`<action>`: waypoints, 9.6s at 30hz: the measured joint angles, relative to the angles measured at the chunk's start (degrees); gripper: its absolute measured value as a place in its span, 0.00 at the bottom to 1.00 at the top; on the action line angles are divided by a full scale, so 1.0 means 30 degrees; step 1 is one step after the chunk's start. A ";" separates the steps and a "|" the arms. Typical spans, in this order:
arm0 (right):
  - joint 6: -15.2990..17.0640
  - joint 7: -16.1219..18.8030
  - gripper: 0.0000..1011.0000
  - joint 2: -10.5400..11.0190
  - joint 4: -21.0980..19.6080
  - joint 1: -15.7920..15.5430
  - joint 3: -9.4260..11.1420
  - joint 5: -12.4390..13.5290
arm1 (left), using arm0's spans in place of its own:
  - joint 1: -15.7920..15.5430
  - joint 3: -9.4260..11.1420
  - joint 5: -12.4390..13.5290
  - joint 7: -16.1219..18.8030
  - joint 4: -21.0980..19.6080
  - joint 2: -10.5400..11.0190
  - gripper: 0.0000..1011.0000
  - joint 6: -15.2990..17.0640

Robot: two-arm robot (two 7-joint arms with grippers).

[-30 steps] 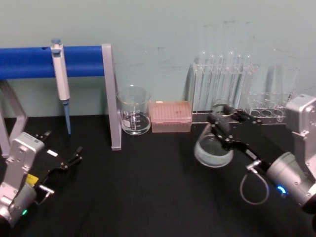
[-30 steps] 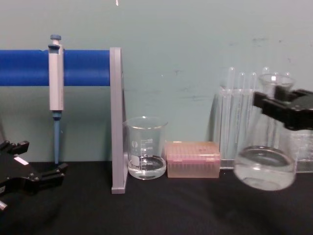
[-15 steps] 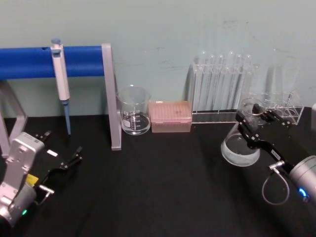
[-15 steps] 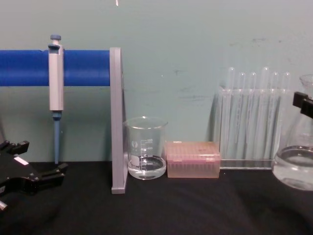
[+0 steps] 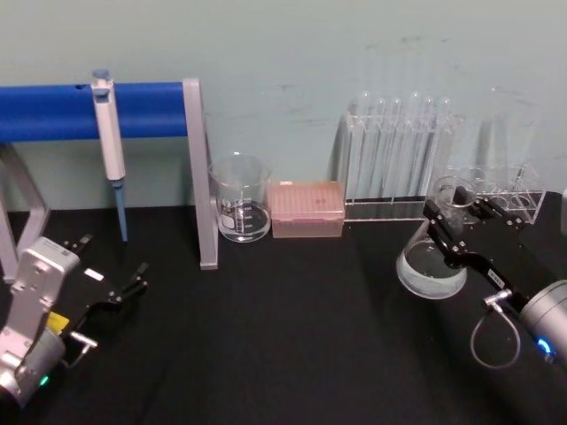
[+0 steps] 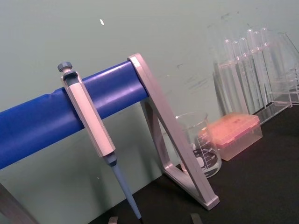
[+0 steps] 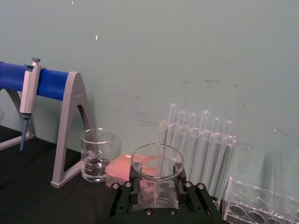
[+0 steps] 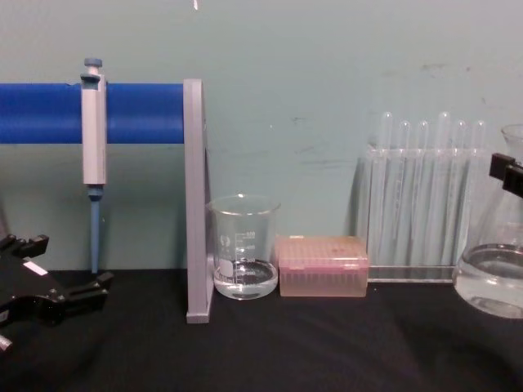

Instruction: Grasp the erlenmeyer flask with one hand, shake it three times, then place it back.

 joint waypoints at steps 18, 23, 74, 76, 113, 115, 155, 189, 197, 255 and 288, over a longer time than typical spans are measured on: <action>-0.0088 0.1692 0.44 -0.0194 0.0663 0.1001 -0.0629 0.0129 | 0.0001 0.0000 0.0001 0.0000 0.0000 0.0000 0.99 0.0000; -0.0101 0.2467 0.44 -0.0043 0.1040 0.1582 -0.1203 0.0495 | 0.0000 0.0000 0.0001 0.0001 0.0000 -0.0001 0.99 0.0000; -0.1760 0.7454 0.44 0.0806 0.5121 0.5899 -0.5879 0.3761 | 0.0001 -0.0001 0.0001 0.0000 0.0000 0.0000 0.99 0.0000; -0.1824 0.7520 0.44 0.0829 0.5261 0.5975 -0.5972 0.3794 | 0.0000 0.0000 0.0001 0.0000 0.0000 0.0000 0.99 0.0000; -0.2295 0.8312 0.44 0.0307 0.8485 0.7174 -0.7301 0.3607 | 0.0000 -0.0001 0.0001 0.0001 -0.0001 -0.0001 0.99 0.0000; -0.2277 0.8333 0.44 0.0281 0.8571 0.7215 -0.7335 0.3600 | 0.0001 0.0000 0.0002 0.0000 0.0000 0.0000 0.99 0.0000; -0.2546 0.9259 0.45 -0.0171 1.0131 0.7599 -0.7953 0.3808 | -0.0001 0.0000 0.0002 0.0000 0.0000 0.0000 0.99 0.0000; -0.2495 0.9231 0.44 -0.0211 1.0491 0.7785 -0.8155 0.3433 | 0.0000 0.0000 0.0002 -0.0001 0.0000 0.0000 0.99 0.0000; -0.2472 0.9223 0.44 -0.0206 1.0486 0.7773 -0.8145 0.3433 | 0.0000 0.0000 0.0001 0.0000 0.0000 0.0000 0.99 0.0001; -0.2432 0.9221 0.99 -0.0207 1.0489 0.7748 -0.8123 0.3434 | 0.0000 -0.0001 0.0002 0.0000 0.0000 0.0000 0.99 0.0001; -0.1960 0.8901 0.99 0.0811 0.8573 0.6666 -0.7785 0.3811 | 0.0000 0.0000 0.0001 0.0000 0.0000 -0.0001 0.99 0.0000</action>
